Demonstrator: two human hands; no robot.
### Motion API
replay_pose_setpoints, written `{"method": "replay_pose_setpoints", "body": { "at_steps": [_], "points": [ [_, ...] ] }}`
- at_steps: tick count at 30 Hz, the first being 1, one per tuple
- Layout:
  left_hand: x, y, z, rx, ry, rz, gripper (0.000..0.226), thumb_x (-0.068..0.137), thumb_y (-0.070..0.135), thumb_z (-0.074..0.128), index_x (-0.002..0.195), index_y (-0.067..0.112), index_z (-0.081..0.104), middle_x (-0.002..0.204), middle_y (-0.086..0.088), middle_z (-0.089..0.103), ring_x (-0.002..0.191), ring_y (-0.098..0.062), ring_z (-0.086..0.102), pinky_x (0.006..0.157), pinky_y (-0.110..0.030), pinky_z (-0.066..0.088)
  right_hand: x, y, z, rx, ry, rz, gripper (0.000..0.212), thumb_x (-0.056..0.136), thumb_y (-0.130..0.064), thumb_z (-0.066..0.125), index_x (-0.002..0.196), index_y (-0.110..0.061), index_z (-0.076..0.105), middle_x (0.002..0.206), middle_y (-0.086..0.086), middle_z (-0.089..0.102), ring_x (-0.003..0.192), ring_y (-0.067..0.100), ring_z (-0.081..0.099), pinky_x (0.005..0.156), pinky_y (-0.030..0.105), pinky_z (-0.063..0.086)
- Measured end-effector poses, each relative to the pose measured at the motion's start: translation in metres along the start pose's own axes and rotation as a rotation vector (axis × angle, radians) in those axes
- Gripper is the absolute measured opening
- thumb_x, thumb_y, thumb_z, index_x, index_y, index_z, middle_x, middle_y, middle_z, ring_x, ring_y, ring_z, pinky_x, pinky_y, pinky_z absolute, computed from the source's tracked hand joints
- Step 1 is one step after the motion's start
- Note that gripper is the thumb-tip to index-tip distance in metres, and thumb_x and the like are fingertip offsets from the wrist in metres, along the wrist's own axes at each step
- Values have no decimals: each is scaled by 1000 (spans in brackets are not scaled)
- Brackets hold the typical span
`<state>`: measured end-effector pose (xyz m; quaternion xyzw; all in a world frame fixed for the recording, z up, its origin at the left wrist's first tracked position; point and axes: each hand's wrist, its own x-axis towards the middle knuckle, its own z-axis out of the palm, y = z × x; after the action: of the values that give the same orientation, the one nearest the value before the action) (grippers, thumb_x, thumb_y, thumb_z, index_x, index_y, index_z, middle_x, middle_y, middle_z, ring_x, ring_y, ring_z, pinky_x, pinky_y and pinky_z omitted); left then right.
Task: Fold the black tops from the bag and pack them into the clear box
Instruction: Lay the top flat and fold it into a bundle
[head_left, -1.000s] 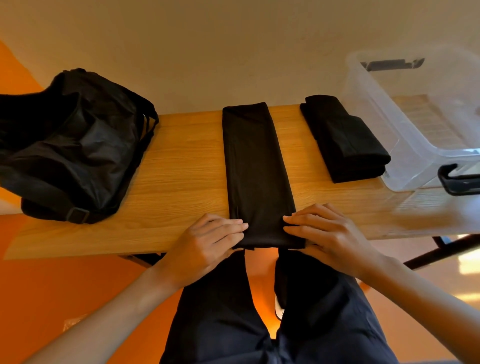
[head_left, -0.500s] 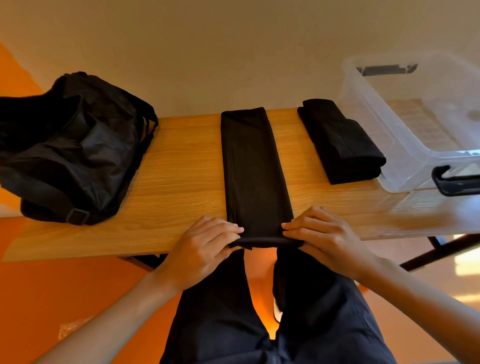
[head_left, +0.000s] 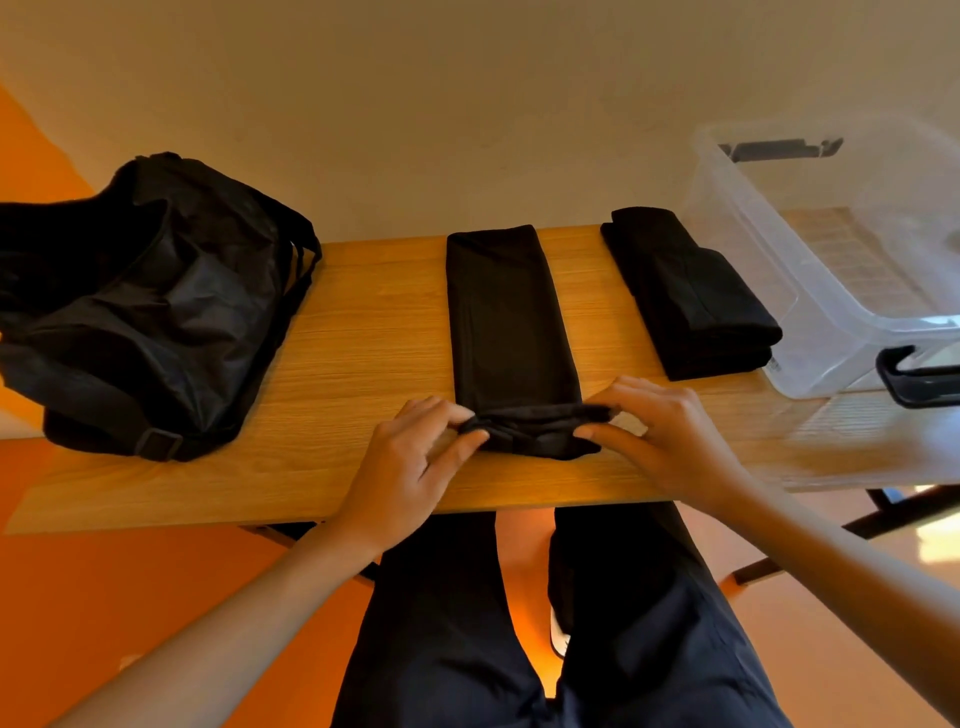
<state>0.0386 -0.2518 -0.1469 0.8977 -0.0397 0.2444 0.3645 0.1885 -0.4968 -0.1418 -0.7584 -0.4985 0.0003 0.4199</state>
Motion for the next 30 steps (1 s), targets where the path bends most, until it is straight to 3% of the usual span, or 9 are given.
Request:
{"method": "replay_pose_setpoints", "body": {
  "at_steps": [4,7,10,12,15,20,23,27,30],
  "points": [
    [22,1,1,-170,65,-164,34,101,44,56,95,13,68,73,-7,65,67,-28,64,60,-52,47,24,-5,-2,194,-6,194,3,88,-34,66,91,-35,64,80,-7,71,78,9,70,68,14,52],
    [37,-1,2,-210,78,-227,31,102,38,58,91,11,68,68,-6,61,61,-24,57,56,-47,43,37,-1,-1,243,-13,266,11,89,-33,66,84,-23,66,73,-2,68,66,9,64,64,15,50],
    [50,-9,2,-214,78,-269,32,101,41,59,91,12,69,69,-8,62,63,-28,59,59,-48,44,49,4,-2,319,0,338,13,92,-29,66,80,-24,64,65,-10,65,61,3,60,64,16,50],
    [58,-13,2,-223,78,-290,34,101,44,57,92,13,68,68,-11,62,62,-30,58,57,-46,44,56,8,-2,310,14,362,14,94,-31,65,81,-25,64,66,-2,65,61,13,62,64,21,52],
    [68,-18,4,-211,39,-314,28,103,38,52,92,13,62,60,-14,52,49,-23,44,47,-31,32,64,13,1,272,23,385,15,98,-28,62,85,-21,63,69,10,63,68,31,63,68,35,55],
    [77,-22,10,-139,-9,-339,25,107,33,43,95,13,52,56,4,40,46,-11,38,45,-21,26,74,21,9,204,5,437,15,103,-30,56,97,-18,62,63,3,60,61,35,61,59,49,53],
    [79,-22,12,-111,-15,-357,24,108,31,42,91,16,49,58,5,38,47,-11,38,46,-22,28,75,25,12,157,7,457,13,103,-31,55,94,-22,59,64,1,61,56,23,61,54,40,52],
    [79,-21,14,-102,-20,-408,24,109,30,42,86,26,44,58,5,36,48,-10,37,46,-23,28,76,27,15,139,-18,514,19,103,-34,55,101,-16,62,75,11,69,67,32,68,59,48,58],
    [78,-20,14,-160,-44,-500,21,108,35,43,99,17,49,57,4,37,45,-8,36,46,-21,29,80,26,16,125,-38,540,23,103,-37,55,98,-17,64,77,14,70,71,33,69,64,53,59]
  ]
}}
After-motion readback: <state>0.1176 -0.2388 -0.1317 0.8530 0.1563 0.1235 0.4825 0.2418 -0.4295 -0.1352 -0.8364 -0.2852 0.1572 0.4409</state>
